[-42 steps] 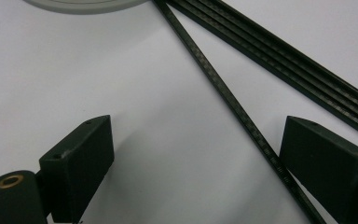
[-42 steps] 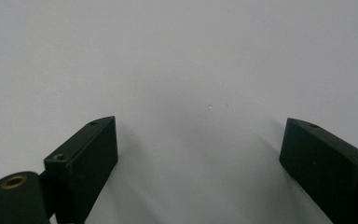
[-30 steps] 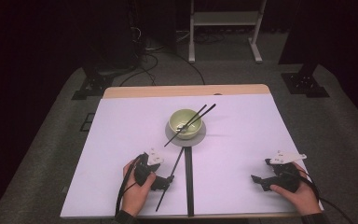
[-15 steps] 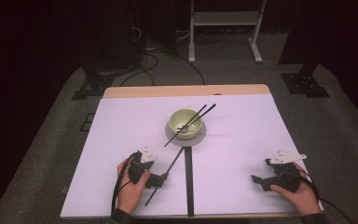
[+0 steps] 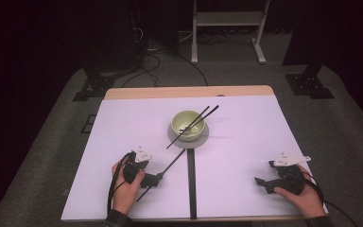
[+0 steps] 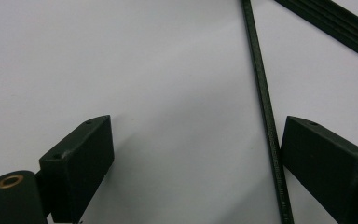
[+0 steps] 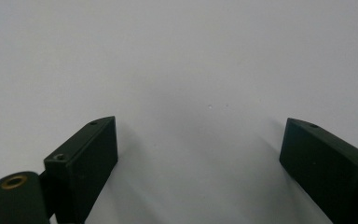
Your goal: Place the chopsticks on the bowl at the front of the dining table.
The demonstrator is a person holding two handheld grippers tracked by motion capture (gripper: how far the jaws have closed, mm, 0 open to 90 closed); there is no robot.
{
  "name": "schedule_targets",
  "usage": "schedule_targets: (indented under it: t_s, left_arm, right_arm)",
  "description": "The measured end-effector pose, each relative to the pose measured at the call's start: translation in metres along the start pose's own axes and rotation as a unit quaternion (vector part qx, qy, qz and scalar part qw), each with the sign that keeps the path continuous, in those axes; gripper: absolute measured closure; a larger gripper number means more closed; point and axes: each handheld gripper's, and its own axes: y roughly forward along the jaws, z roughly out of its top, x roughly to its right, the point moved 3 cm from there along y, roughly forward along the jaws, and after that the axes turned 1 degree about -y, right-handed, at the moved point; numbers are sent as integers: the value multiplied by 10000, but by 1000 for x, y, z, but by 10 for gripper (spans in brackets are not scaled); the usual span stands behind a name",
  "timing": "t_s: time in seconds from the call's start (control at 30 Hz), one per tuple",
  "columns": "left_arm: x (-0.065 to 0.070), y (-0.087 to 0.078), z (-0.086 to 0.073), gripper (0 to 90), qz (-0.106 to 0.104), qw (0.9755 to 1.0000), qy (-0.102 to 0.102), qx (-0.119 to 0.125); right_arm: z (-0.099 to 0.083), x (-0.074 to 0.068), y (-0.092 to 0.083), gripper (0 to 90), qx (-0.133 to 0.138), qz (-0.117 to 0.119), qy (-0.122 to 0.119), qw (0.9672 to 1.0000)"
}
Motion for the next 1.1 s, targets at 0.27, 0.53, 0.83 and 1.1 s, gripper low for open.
schedule_targets:
  t_s: [0.27,0.53,0.83,1.1]
  left_arm:
    - [-11,-4,-3,90,85,9999,-83,-34]
    - [-20,-7,-6,90,106,9999,-120,-43]
    - [-20,-6,-8,84,93,9999,-100,7]
    - [-21,-6,-8,71,66,9999,-94,38]
  right_arm:
    - [0,0,0,99,1,0,0,10000]
    - [0,0,0,100,0,0,0,10000]
    - [0,0,0,99,1,-1,-1,10000]
    - [0,0,0,99,1,-1,-2,10000]
